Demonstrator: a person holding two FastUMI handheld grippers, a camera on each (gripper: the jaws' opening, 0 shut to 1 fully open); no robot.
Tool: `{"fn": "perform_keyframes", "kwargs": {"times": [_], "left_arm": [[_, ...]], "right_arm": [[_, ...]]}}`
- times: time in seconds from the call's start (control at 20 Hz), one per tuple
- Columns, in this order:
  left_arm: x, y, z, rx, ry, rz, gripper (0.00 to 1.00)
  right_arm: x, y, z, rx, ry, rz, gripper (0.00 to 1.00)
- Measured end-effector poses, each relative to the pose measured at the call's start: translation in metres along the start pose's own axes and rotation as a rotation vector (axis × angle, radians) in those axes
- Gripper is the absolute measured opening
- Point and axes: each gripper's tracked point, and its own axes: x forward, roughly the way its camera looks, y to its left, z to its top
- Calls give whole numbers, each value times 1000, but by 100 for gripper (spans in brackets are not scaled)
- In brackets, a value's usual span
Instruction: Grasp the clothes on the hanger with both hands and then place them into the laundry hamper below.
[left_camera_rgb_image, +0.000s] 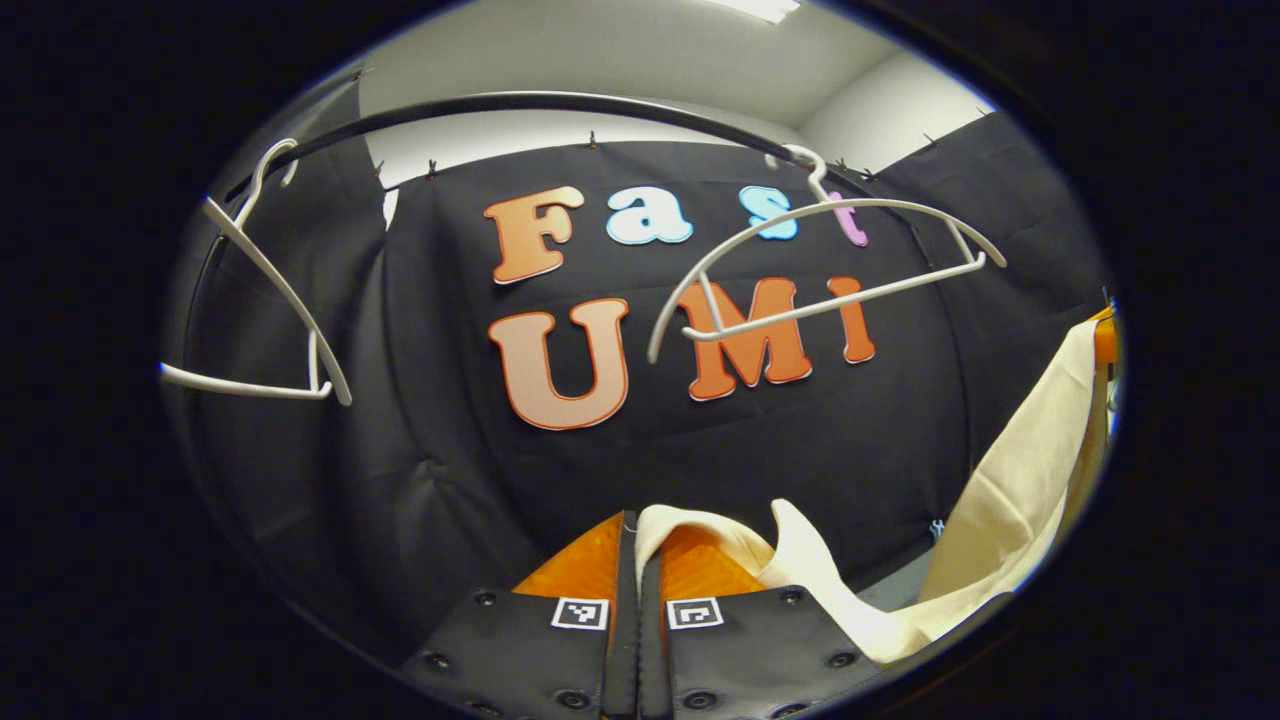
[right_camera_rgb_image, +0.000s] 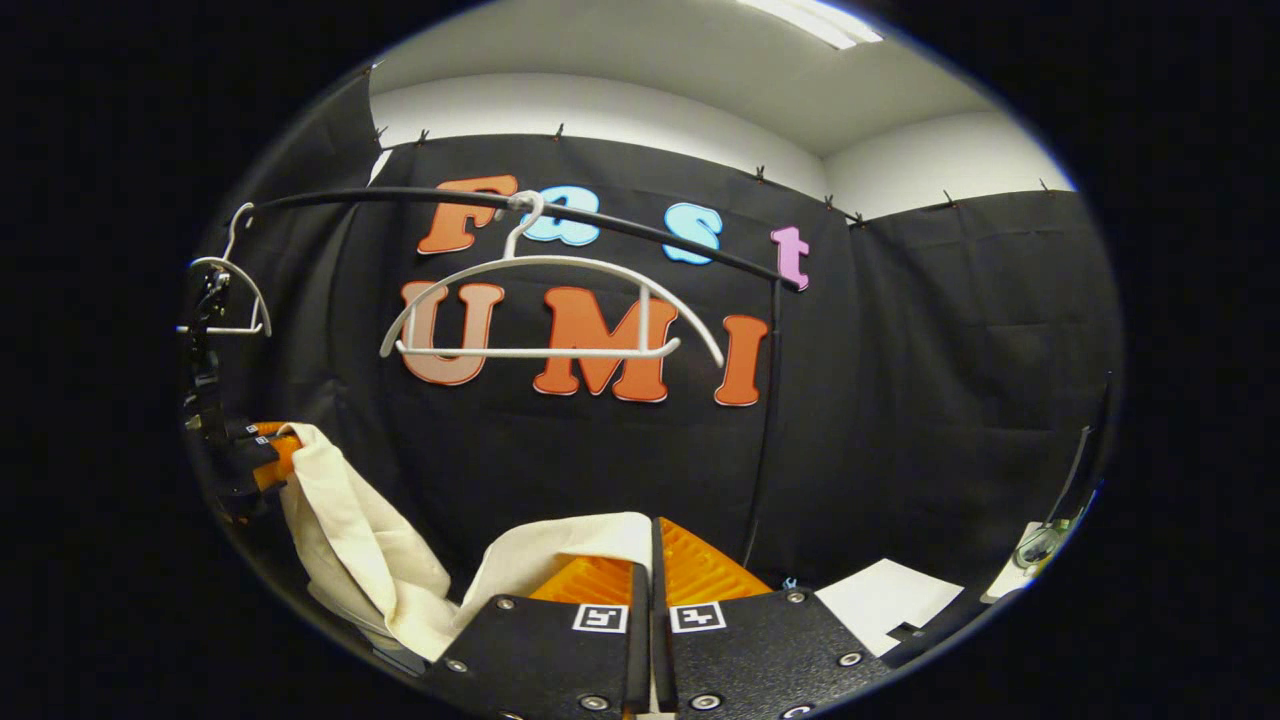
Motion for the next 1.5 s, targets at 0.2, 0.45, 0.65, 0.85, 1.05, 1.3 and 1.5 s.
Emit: {"fn": "perform_keyframes", "kwargs": {"times": [0.2,0.45,0.65,0.85,1.05,1.3,1.5], "left_arm": [[-12,-43,-36,-27,75,-90,10],[-36,-78,-123,-111,278,-129,7],[-61,-104,-167,-144,397,-167,7],[-78,-132,-205,-203,522,-211,7],[-98,-142,-238,-207,637,-239,8],[-112,-139,-271,-229,742,-228,8],[-112,-134,-277,-241,768,-209,9]], "right_arm": [[-9,35,-53,39,94,61,2],[-11,61,-125,108,235,94,2],[-24,66,-176,140,348,87,2],[-37,63,-221,154,444,78,3],[-42,67,-257,160,522,78,2],[-56,74,-302,200,628,83,4],[-56,75,-312,219,654,76,6]]}}
